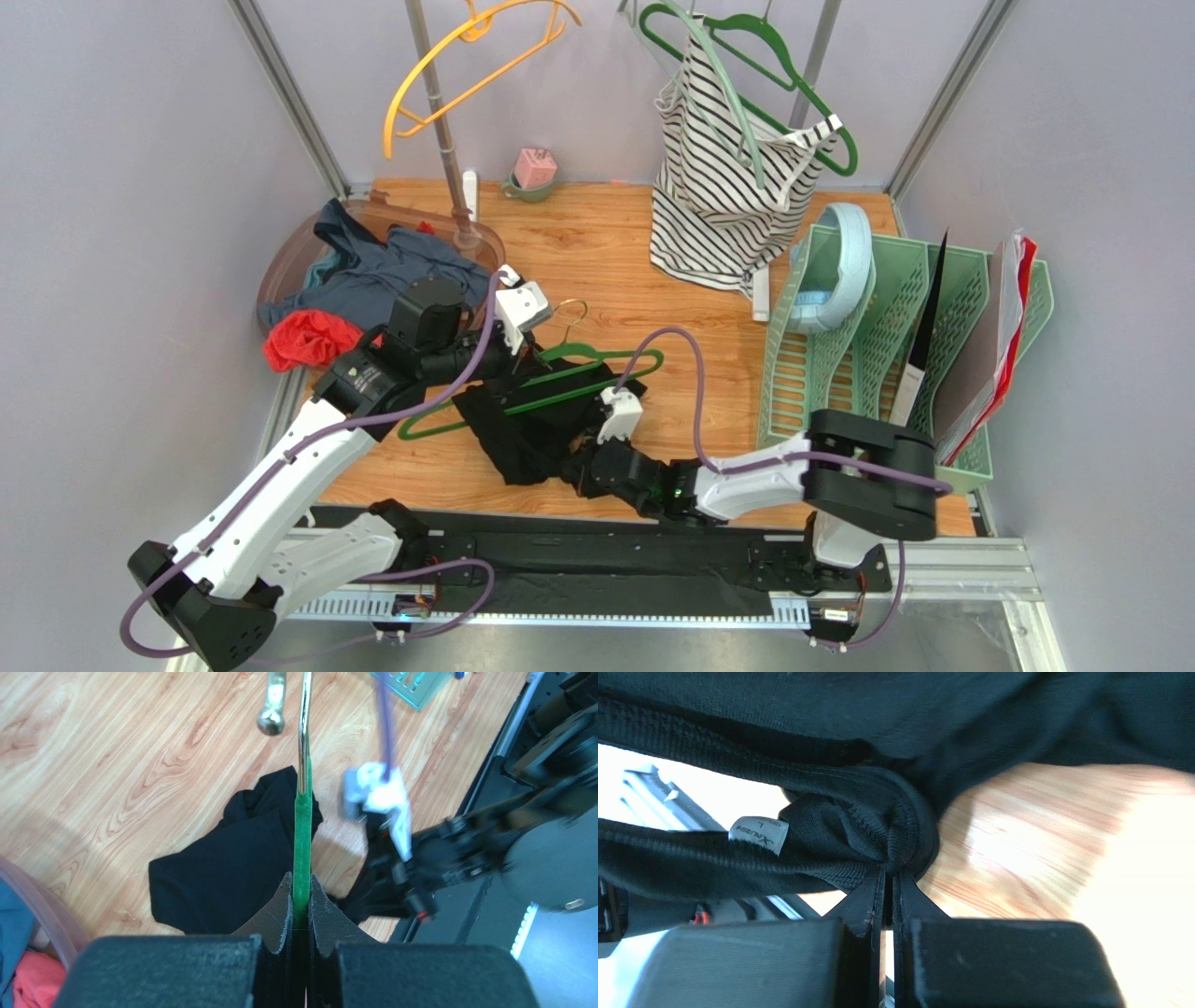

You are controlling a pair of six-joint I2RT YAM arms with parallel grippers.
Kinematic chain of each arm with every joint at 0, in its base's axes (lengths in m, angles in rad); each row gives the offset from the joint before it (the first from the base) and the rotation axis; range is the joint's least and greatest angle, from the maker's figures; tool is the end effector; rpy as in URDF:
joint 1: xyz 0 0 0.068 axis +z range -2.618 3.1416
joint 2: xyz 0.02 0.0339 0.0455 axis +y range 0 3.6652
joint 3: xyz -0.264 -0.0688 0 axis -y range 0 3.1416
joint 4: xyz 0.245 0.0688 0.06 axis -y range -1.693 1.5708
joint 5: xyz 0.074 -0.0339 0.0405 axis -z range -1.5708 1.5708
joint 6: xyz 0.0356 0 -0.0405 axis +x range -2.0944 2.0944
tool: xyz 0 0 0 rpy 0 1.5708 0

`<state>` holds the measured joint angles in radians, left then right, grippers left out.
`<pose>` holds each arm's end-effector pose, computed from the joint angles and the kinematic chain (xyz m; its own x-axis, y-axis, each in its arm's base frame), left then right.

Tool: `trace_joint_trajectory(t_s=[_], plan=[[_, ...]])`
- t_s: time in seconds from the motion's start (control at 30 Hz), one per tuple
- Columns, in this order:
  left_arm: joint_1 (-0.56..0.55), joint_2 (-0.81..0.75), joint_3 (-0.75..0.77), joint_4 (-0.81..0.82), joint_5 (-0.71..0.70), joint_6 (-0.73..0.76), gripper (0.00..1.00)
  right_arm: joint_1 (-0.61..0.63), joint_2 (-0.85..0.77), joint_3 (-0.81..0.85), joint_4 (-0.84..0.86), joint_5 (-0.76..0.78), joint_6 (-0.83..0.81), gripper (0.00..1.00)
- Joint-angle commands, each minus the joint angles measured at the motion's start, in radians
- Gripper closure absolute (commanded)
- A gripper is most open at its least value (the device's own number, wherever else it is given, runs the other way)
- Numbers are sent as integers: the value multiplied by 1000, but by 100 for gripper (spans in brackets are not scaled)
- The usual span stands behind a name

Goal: Place the tank top on the hanger

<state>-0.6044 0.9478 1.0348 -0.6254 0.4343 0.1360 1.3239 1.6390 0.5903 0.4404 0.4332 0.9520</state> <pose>0.1528 -0.1238 0.3545 -0.3078 0.3621 -0.8799 0.8625 0.4967 -0.0974 0.0877 0.2867 0.1337 -0.7294 0.1313 -0.6714 -0.3479 0.7738 0.5293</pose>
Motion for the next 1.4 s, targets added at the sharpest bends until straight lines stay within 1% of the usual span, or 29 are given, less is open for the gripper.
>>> trace_joint_trajectory(t_s=[0.0,0.03,0.07,0.1,0.13,0.17,0.2,0.23,0.27,0.37,0.4,0.47,0.5,0.57,0.6,0.63,0.67,0.7,0.77,0.8,0.83,0.87,0.93,0.97,1.03,1.13,1.17,1.37], plan=[[0,-32,4,26,-32,-12,100,9,-227,-98,-141,209,-27,100],[0,-32,4,27,-51,-12,100,9,-323,-118,-179,232,-15,100],[0,-32,5,26,-60,-12,100,9,-370,-133,-271,255,-6,100],[0,-32,5,24,-72,-12,100,15,-428,-154,-323,307,-6,100],[0,-29,8,21,-81,-13,100,20,-521,-156,-378,340,-7,100],[0,-29,10,20,-89,-12,100,20,-577,-152,-499,369,-15,100],[0,-29,10,18,-94,-13,100,18,-620,-136,-550,430,-34,100],[0,-29,10,18,-101,-15,100,18,-660,-126,-596,458,-48,100],[0,-30,8,18,-103,-13,100,18,-738,-115,-664,484,-62,100],[0,-30,2,30,-91,-22,100,21,-826,-90,-754,509,-101,100],[0,-29,1,38,-82,-26,100,24,-834,-92,-769,483,-99,100],[0,-21,-2,47,-39,-36,100,29,-825,-113,-819,441,-36,100],[-1,-17,-4,56,-26,-41,100,35,-796,-122,-828,387,-13,100],[-11,5,-4,58,-6,-45,100,57,-757,-142,-848,348,86,100],[-23,11,-2,58,-6,-45,100,90,-724,-147,-848,329,112,100],[-29,22,-1,56,-6,-44,100,113,-707,-144,-848,329,128,96],[-32,25,1,53,-5,-45,100,133,-693,-130,-859,335,148,81],[-38,25,1,53,-5,-41,100,168,-680,-112,-876,355,149,68],[-41,22,-2,55,-3,-41,100,185,-660,-75,-934,380,152,46],[-44,23,-5,56,-3,-41,100,187,-668,-51,-933,390,122,42],[-44,22,-4,56,-5,-41,100,187,-694,-49,-910,389,79,40],[-46,22,-4,55,-2,-39,100,187,-712,-50,-851,389,45,39],[-51,25,-4,56,1,-39,100,176,-751,-76,-778,386,-36,37],[-54,26,-5,55,3,-39,100,166,-754,-84,-714,371,-57,37],[-61,29,-4,53,0,-38,100,141,-745,-106,-671,337,-81,36],[-70,31,-5,53,-3,-35,100,132,-688,-116,-592,294,-84,36],[-74,29,-7,53,-5,-33,100,132,-670,-118,-539,285,-84,35],[-84,37,-5,49,-14,-32,100,130,-461,-58,-355,199,-64,34]])
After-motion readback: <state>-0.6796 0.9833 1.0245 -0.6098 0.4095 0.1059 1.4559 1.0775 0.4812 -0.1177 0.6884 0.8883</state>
